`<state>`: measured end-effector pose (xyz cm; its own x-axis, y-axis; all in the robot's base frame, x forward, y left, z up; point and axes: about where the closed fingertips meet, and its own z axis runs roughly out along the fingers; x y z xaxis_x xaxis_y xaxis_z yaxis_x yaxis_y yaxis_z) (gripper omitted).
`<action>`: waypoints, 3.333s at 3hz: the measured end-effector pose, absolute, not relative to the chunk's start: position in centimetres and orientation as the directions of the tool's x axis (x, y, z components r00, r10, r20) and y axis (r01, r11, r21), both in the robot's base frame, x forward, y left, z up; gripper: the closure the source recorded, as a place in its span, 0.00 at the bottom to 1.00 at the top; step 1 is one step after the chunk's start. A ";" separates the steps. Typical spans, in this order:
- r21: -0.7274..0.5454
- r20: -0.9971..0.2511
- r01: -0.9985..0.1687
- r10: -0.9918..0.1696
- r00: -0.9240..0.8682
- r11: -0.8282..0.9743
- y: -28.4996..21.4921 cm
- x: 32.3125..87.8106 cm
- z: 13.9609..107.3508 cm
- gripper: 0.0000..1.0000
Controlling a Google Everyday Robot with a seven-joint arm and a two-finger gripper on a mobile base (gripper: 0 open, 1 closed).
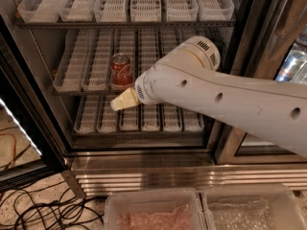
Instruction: Pick coke can from middle shelf of fridge
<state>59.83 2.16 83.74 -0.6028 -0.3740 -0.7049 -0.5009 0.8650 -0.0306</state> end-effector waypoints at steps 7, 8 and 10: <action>0.118 -0.882 -0.370 -0.073 -0.465 0.922 6.5 68.5 85.5 0.00; 0.115 -0.894 -0.358 -0.061 -0.444 0.927 6.8 69.6 85.3 0.03; 0.083 -0.909 -0.382 -0.087 -0.407 0.921 8.1 71.4 84.3 0.19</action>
Offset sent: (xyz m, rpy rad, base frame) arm 0.0219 0.0007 -0.0021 0.0443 -0.0306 -0.0660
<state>71.41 8.09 84.34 -0.4072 -0.0866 -0.9092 -0.3815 0.9206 0.0832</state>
